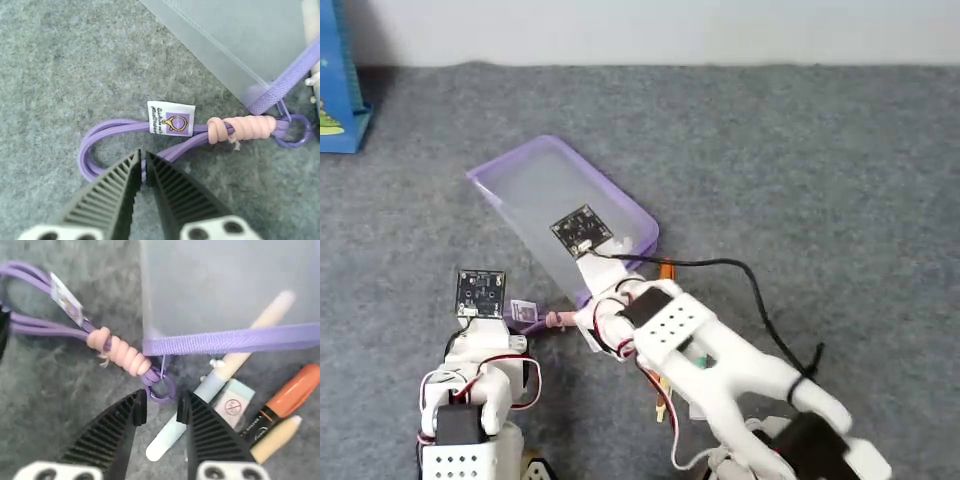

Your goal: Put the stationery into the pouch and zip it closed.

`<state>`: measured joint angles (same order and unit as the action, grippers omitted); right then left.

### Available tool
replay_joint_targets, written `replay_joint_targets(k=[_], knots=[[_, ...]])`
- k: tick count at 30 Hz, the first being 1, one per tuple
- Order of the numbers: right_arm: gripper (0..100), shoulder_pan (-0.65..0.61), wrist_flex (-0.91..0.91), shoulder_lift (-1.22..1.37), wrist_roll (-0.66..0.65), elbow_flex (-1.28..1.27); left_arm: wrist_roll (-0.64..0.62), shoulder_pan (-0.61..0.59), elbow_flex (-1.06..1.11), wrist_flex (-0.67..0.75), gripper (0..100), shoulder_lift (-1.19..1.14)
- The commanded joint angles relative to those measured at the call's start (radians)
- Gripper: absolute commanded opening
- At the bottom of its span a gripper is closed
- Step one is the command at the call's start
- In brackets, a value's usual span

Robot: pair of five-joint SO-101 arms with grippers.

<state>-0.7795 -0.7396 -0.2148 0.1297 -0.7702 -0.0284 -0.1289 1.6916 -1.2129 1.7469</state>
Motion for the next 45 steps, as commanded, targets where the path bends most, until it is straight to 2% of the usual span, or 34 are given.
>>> replay_joint_targets(k=[1,8,15,19,25,37,41,45], knots=[[10.8,-0.007,0.036,0.068,0.009,0.086,-0.008,-0.002,-0.015,-0.005,1,0.009],[10.8,-0.015,0.025,0.191,0.009,0.184,-0.008,-0.002,-0.015,-0.005,1,0.009],[10.9,-0.094,-0.015,0.197,0.008,0.192,-0.008,-0.002,-0.015,-0.005,1,0.009],[11.2,-0.047,-0.016,0.2,0.005,0.213,-0.008,-0.002,-0.015,-0.005,1,0.009],[21.4,-0.041,-0.038,0.202,0.008,0.207,-0.008,-0.002,-0.015,-0.005,1,0.009],[19.7,-0.047,-0.051,0.302,0.009,0.232,-0.008,-0.002,-0.015,-0.005,1,0.009],[12.5,-0.047,-0.07,0.32,0.017,0.264,-0.008,-0.002,-0.015,-0.005,1,0.009],[0.8,-0.045,-0.07,0.323,-0.055,0.269,-0.008,-0.002,-0.015,-0.005,1,0.009]])
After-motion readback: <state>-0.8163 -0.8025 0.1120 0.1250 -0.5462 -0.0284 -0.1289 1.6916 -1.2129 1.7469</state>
